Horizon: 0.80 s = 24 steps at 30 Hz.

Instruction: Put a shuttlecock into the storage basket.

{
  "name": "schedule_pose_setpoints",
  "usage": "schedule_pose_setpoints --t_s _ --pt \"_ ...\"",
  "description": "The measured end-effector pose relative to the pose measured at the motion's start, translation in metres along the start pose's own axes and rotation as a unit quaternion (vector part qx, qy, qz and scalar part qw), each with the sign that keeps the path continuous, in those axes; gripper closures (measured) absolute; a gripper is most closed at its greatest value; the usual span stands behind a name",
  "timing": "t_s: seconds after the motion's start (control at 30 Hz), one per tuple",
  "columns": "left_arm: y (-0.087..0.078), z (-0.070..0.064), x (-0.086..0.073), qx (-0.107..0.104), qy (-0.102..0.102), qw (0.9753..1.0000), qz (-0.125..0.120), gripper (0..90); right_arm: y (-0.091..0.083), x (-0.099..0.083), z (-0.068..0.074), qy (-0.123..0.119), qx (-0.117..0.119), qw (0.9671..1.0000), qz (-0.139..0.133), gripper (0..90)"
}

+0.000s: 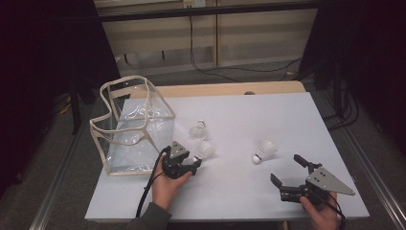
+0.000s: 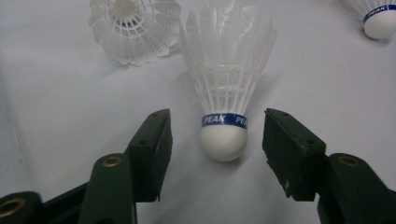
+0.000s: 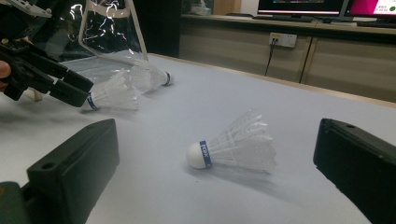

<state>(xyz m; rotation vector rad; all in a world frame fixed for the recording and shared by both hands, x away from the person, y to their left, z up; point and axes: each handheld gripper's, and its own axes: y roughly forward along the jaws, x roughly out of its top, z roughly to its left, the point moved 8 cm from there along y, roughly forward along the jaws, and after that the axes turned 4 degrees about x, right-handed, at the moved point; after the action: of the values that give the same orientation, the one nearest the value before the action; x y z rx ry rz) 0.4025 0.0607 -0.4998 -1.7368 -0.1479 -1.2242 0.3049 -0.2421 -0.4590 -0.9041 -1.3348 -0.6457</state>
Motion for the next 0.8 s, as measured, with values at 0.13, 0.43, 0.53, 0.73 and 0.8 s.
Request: schedule_pose_setpoints --t_s 0.13,0.43,0.53,0.73,0.8 --pt "0.001 0.0 0.0 0.004 -0.004 1.0 0.001 45.6 0.0 0.0 0.0 0.0 -0.001 1.0 -0.002 0.4" --pt "0.006 -0.004 0.0 -0.008 -0.006 0.9999 0.012 50.4 0.0 0.0 0.0 0.0 -0.001 1.0 -0.002 0.4" --pt "0.007 -0.004 0.0 -0.009 -0.003 0.9998 0.016 52.5 0.0 0.0 0.0 0.0 -0.001 1.0 -0.002 0.4" --pt "0.011 -0.006 -0.001 -0.014 -0.005 0.9995 0.027 55.7 0.0 0.0 -0.001 0.0 -0.002 1.0 -0.002 0.5" --pt "0.011 -0.006 -0.002 -0.016 -0.006 0.9994 0.029 56.0 0.0 0.0 -0.001 0.001 -0.003 1.0 -0.002 0.5"
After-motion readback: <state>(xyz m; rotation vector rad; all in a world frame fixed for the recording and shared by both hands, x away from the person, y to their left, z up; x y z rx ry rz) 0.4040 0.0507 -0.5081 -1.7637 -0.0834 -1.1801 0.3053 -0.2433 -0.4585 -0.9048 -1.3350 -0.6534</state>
